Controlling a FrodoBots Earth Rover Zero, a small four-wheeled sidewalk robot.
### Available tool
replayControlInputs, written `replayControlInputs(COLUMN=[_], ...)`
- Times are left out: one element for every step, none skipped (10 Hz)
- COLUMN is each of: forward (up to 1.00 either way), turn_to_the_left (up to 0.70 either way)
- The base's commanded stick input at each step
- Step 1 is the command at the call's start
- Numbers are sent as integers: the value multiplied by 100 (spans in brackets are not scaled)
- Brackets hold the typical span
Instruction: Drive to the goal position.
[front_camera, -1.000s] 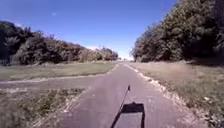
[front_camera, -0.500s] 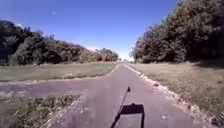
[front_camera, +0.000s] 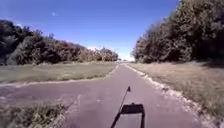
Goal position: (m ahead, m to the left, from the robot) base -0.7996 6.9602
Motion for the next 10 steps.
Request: replayControlInputs(forward=[100, 100, 100, 100, 100, 100, 100, 100, 100, 100], turn_to_the_left=[41, 41, 41, 41, 41, 41, 41, 41, 41, 41])
